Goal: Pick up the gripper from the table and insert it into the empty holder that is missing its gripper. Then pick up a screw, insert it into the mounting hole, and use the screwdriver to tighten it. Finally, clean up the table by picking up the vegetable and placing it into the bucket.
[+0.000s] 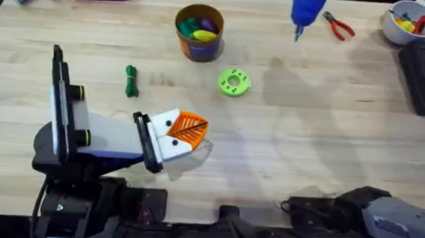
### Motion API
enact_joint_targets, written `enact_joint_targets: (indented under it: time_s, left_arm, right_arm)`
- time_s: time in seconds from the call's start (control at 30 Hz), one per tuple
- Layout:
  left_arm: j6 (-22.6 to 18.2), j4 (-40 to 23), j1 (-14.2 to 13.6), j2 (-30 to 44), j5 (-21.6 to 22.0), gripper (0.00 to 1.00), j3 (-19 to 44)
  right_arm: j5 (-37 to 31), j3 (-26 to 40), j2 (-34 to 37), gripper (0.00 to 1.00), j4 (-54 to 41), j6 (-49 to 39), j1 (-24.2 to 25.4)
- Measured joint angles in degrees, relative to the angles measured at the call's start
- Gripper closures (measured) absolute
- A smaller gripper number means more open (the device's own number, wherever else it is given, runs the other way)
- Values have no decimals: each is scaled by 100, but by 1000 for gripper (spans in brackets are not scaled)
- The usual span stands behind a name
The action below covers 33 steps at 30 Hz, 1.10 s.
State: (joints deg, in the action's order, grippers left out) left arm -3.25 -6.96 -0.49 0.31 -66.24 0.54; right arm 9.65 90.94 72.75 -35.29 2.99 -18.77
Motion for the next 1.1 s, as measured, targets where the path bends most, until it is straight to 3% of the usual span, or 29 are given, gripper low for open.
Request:
enact_joint_targets:
  time_s: [0.2, 0.43, 0.67, 0.7, 0.93, 1.1]
  left_arm:
    - [0, 0, 0, 0, 0, 991, 0]
    - [0, 0, 0, 1, 0, 991, 0]
    - [0, 0, 0, -1, 0, 991, 0]
    - [0, -1, 0, -2, 0, 991, 0]
    - [0, 0, 0, -2, 0, 991, 0]
    - [0, 0, 0, -1, 0, 991, 0]
  right_arm:
    - [300, -1219, -573, 977, 1527, 511, -414]
    - [1916, -2389, -594, 977, 3764, 922, -624]
    - [3306, -2591, -582, 977, 4377, 710, -1106]
    - [3537, -2591, -579, 977, 4509, 491, -1426]
    - [3924, -2653, -525, 977, 4750, -20, -2025]
    - [3995, -3145, -525, 977, 5919, -59, -2104]
